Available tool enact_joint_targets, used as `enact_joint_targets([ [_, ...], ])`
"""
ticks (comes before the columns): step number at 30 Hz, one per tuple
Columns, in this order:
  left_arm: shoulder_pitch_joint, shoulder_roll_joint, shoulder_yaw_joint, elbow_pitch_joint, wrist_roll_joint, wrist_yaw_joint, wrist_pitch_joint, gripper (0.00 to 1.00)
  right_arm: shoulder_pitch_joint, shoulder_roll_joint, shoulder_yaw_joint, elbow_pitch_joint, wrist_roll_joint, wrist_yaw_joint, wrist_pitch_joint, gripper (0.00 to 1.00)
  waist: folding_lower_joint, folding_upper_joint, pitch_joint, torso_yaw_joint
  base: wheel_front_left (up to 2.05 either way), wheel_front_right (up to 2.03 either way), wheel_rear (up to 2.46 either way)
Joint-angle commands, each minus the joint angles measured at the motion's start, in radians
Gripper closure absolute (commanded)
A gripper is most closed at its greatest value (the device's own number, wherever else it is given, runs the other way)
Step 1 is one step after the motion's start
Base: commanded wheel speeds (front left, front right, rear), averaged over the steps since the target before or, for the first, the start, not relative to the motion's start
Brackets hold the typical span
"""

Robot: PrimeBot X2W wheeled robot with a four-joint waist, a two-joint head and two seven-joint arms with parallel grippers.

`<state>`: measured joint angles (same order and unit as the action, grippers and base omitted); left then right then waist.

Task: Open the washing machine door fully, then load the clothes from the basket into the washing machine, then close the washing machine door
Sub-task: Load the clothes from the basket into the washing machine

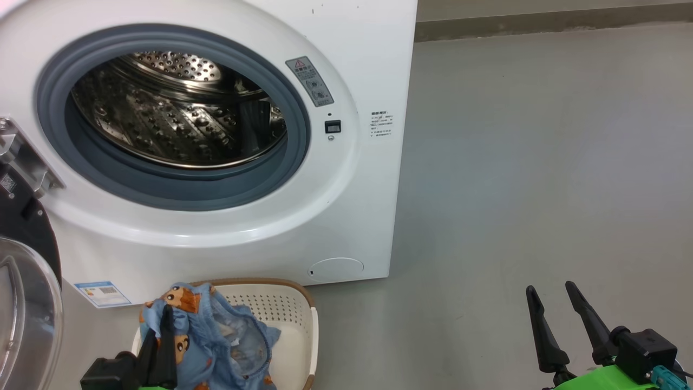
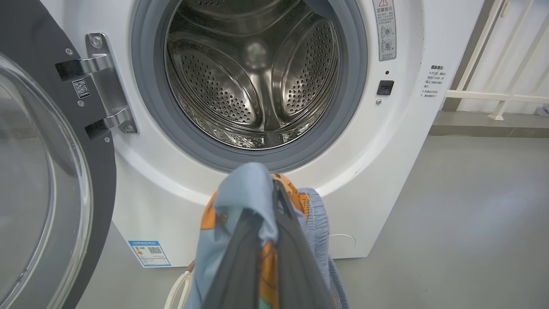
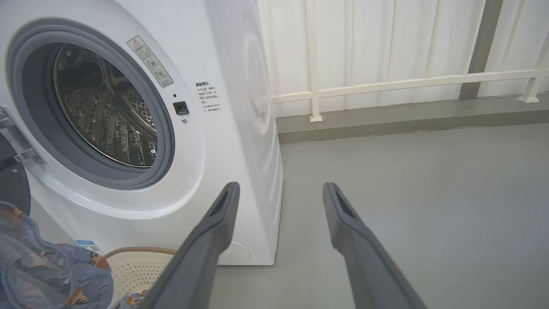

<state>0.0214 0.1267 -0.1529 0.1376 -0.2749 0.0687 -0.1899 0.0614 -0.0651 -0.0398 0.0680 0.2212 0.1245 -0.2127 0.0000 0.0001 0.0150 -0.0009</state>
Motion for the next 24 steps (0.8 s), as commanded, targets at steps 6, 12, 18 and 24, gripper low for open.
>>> enact_joint_targets([
  [6,-0.031,0.021,0.031,-0.027,-0.005,0.013,-0.012,1.0,-0.019,-0.008,0.027,-0.03,-0.012,0.006,-0.005,0.0,0.0,-0.0001,0.008,0.0,0.0,0.0,0.0],
  [12,-0.056,0.02,0.023,-0.015,-0.011,0.01,-0.008,1.0,-0.023,-0.008,0.029,-0.033,-0.01,0.006,-0.007,0.0,0.0,-0.0001,0.019,-0.001,0.0,0.0,0.0],
  [18,-0.12,0.017,0.023,0.034,-0.025,0.003,-0.006,1.0,-0.039,-0.013,0.034,-0.042,-0.006,0.006,-0.008,0.0,0.0,-0.0001,0.059,-0.005,0.0,0.0,0.0],
  [24,-0.233,0.017,0.037,0.109,-0.049,-0.007,-0.004,1.0,-0.069,-0.027,0.043,-0.056,0.003,0.006,-0.01,0.0,0.0,-0.0001,0.135,-0.012,0.0,0.0,0.0],
])
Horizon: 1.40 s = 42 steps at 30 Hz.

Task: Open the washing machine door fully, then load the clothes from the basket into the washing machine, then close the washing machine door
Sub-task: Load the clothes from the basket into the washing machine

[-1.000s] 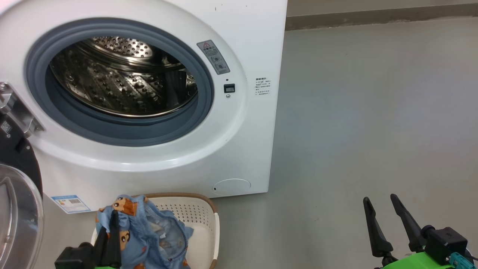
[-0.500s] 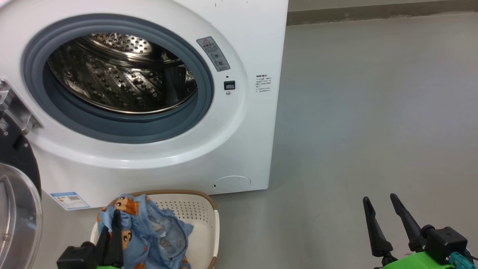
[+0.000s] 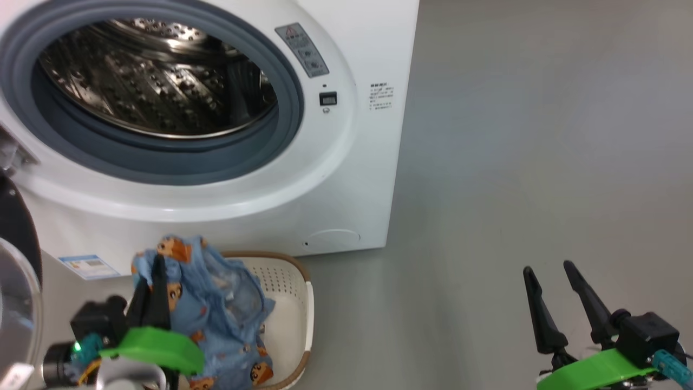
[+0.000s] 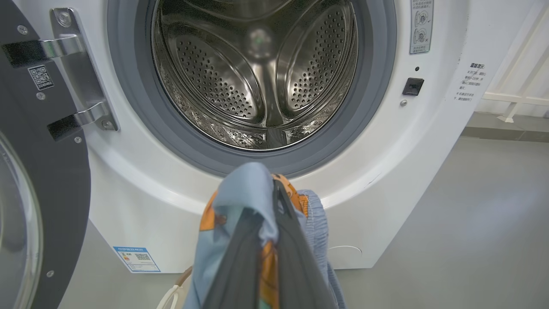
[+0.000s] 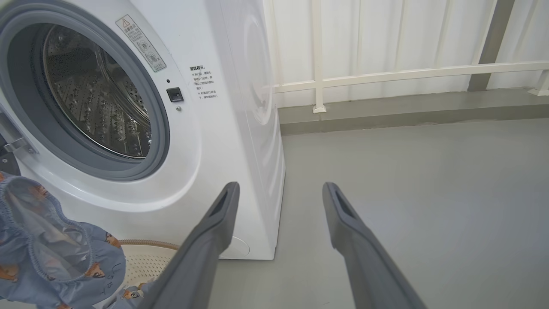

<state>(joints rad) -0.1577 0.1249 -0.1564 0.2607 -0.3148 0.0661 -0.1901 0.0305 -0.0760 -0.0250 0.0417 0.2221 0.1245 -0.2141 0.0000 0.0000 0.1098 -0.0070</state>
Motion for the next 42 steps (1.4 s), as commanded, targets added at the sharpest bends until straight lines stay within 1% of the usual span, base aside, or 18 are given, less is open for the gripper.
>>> enact_joint_targets([
  [1,-0.077,0.019,0.042,-0.002,-0.014,-0.008,-0.002,1.0,-0.045,-0.019,0.03,-0.033,0.004,0.006,-0.01,0.0,0.0,0.0,0.055,-0.008,0.0,0.0,0.0],
  [7,-0.229,0.03,0.06,0.087,-0.036,-0.018,0.01,1.0,-0.1,-0.038,0.047,-0.037,0.02,0.006,-0.019,0.0,0.0,0.0,0.157,-0.023,0.0,0.0,0.0],
  [13,-0.409,0.049,0.073,0.209,-0.064,-0.05,0.035,1.0,-0.156,-0.046,0.067,-0.03,0.04,0.006,-0.033,0.0,0.0,0.0,0.259,-0.042,0.0,0.0,0.0],
  [16,-0.5,0.06,0.087,0.276,-0.094,-0.074,0.061,1.0,-0.182,-0.049,0.077,-0.025,0.05,0.006,-0.039,0.0,0.0,0.0,0.304,-0.055,0.0,0.0,0.0],
  [21,-0.642,0.099,0.093,0.364,-0.114,-0.102,0.124,1.0,-0.22,-0.053,0.092,-0.014,0.062,0.006,-0.045,0.0,0.0,0.0,0.368,-0.08,0.0,0.0,0.0],
  [22,-0.642,0.099,0.093,0.364,-0.114,-0.102,0.124,1.0,-0.22,-0.053,0.092,-0.014,0.062,0.006,-0.045,0.0,0.0,0.0,0.368,-0.08,0.0,0.0,0.0],
  [25,-0.727,0.13,0.091,0.403,-0.117,-0.113,0.175,1.0,-0.241,-0.053,0.101,-0.008,0.07,0.006,-0.047,0.0,0.0,0.0,0.401,-0.096,0.0,0.0,0.0],
  [30,-0.86,0.167,0.105,0.441,-0.138,-0.117,0.25,1.0,-0.273,-0.048,0.108,-0.016,0.082,0.006,-0.047,0.0,0.0,0.0,0.45,-0.121,0.0,0.0,0.0],
  [35,-0.979,0.219,0.097,0.461,-0.125,-0.108,0.326,1.0,-0.303,-0.045,0.126,-0.024,0.093,0.006,-0.047,0.0,0.0,0.0,0.501,-0.152,0.0,0.0,0.0],
  [37,-1.019,0.232,0.108,0.47,-0.139,-0.107,0.356,1.0,-0.314,-0.041,0.131,-0.025,0.097,0.006,-0.048,0.0,0.0,0.0,0.519,-0.165,0.0,0.0,0.0],
  [42,-1.093,0.276,0.12,0.489,-0.141,-0.083,0.408,1.0,-0.334,-0.033,0.15,-0.027,0.107,0.006,-0.048,0.0,0.0,0.0,0.557,-0.194,0.0,0.0,0.0],
])
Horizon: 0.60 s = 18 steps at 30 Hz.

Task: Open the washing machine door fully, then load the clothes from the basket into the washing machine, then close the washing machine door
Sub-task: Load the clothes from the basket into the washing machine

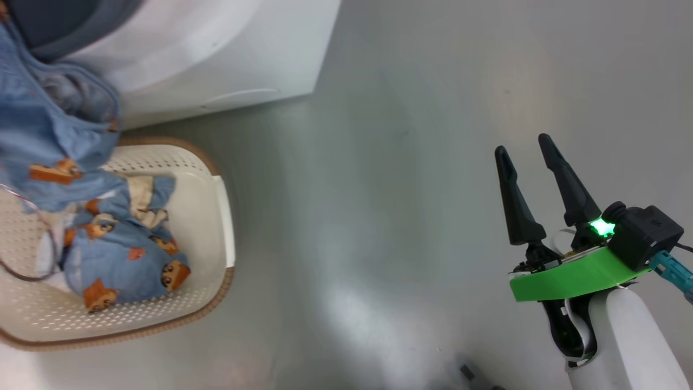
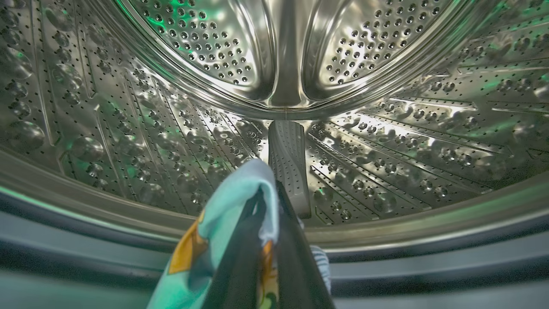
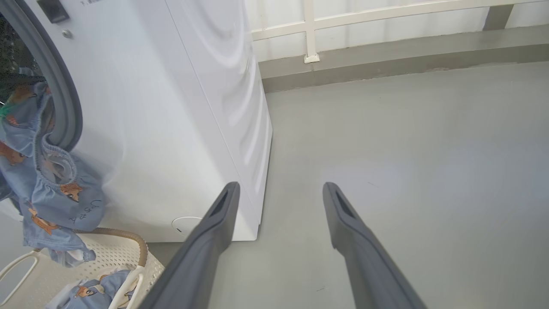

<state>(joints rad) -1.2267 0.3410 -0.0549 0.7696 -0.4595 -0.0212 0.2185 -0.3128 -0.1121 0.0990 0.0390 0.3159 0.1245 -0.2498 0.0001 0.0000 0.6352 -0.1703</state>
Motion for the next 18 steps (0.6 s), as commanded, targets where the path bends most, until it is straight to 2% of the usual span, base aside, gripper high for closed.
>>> enact_joint_targets([
  [1,-0.037,0.07,0.017,-0.021,0.01,0.008,0.001,1.0,0.006,0.004,0.028,-0.023,0.016,0.006,-0.012,0.0,-0.0001,0.0,0.039,-0.035,0.0,0.0,0.0],
  [7,-0.126,0.13,0.006,-0.039,0.062,0.053,-0.039,1.0,-0.02,0.01,0.041,-0.022,0.025,0.006,-0.012,0.0,-0.0001,0.0,0.082,-0.06,0.0,0.0,0.0],
  [12,-0.189,0.149,-0.008,-0.062,0.101,0.086,-0.101,1.0,-0.037,0.018,0.05,-0.02,0.032,0.006,-0.012,0.0,-0.0001,0.0,0.106,-0.07,0.0,0.0,0.0],
  [18,-0.256,0.172,-0.021,-0.061,0.139,0.097,-0.217,1.0,-0.054,0.024,0.085,-0.022,0.042,0.006,-0.012,0.0,-0.0001,0.0,0.121,-0.078,0.0,0.0,0.0],
])
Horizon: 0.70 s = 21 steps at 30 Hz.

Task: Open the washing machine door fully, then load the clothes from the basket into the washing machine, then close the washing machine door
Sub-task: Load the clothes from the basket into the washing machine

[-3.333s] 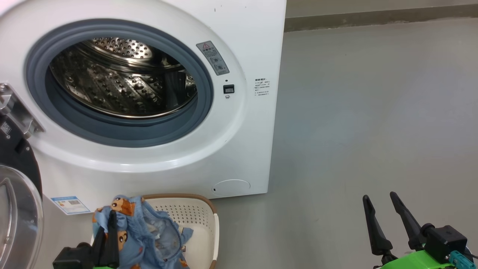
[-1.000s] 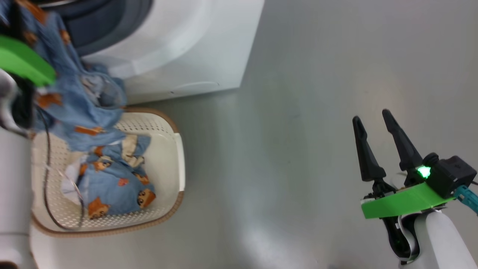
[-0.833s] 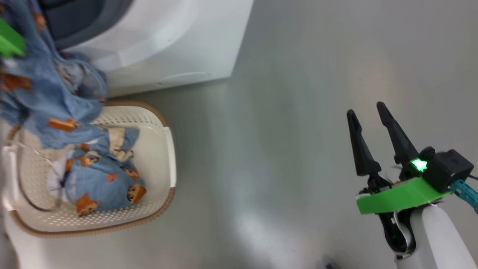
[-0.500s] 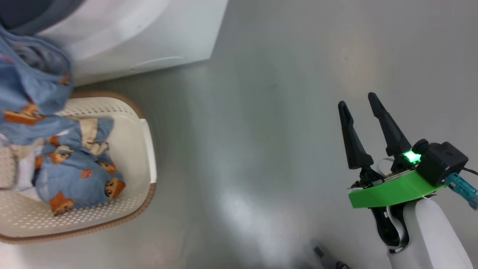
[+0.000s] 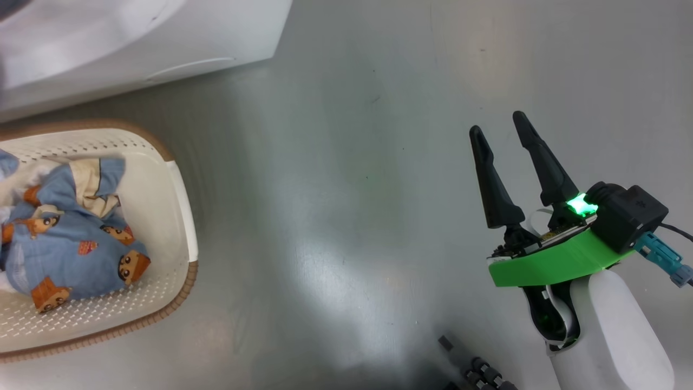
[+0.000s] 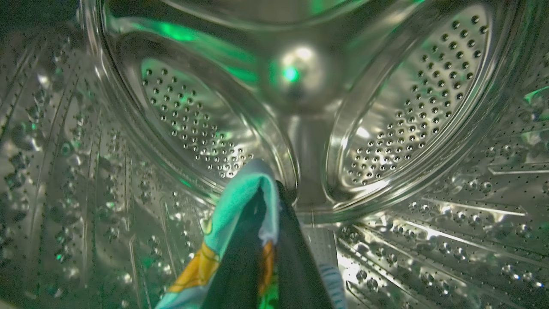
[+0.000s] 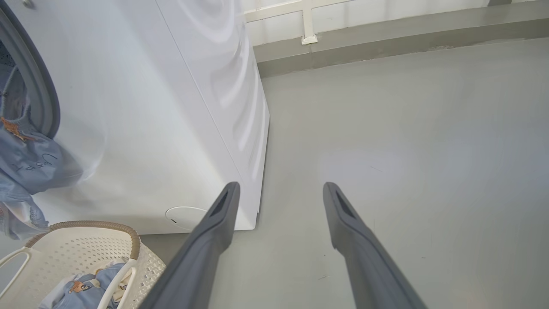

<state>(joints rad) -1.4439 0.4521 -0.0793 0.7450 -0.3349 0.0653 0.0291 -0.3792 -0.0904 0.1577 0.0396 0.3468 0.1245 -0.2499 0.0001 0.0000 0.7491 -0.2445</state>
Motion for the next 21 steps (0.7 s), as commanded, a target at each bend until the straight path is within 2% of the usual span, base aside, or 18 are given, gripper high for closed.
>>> enact_joint_targets([
  [1,-0.063,0.061,-0.003,-0.037,0.027,0.017,-0.08,1.0,0.009,0.003,0.032,-0.022,0.015,0.006,-0.012,0.0,-0.0001,0.0,0.012,-0.004,0.0,0.0,0.0],
  [12,-0.125,0.056,-0.007,-0.036,0.046,0.025,-0.261,1.0,-0.004,-0.002,0.043,-0.017,0.02,0.006,-0.012,0.0,-0.0001,0.0,0.024,-0.002,0.0,0.0,0.0],
  [21,-0.084,0.035,0.005,0.076,-0.011,-0.014,-0.24,1.0,-0.011,-0.005,0.033,-0.018,0.018,0.006,-0.012,0.0,-0.0001,0.0,0.032,0.01,0.0,0.0,0.0],
])
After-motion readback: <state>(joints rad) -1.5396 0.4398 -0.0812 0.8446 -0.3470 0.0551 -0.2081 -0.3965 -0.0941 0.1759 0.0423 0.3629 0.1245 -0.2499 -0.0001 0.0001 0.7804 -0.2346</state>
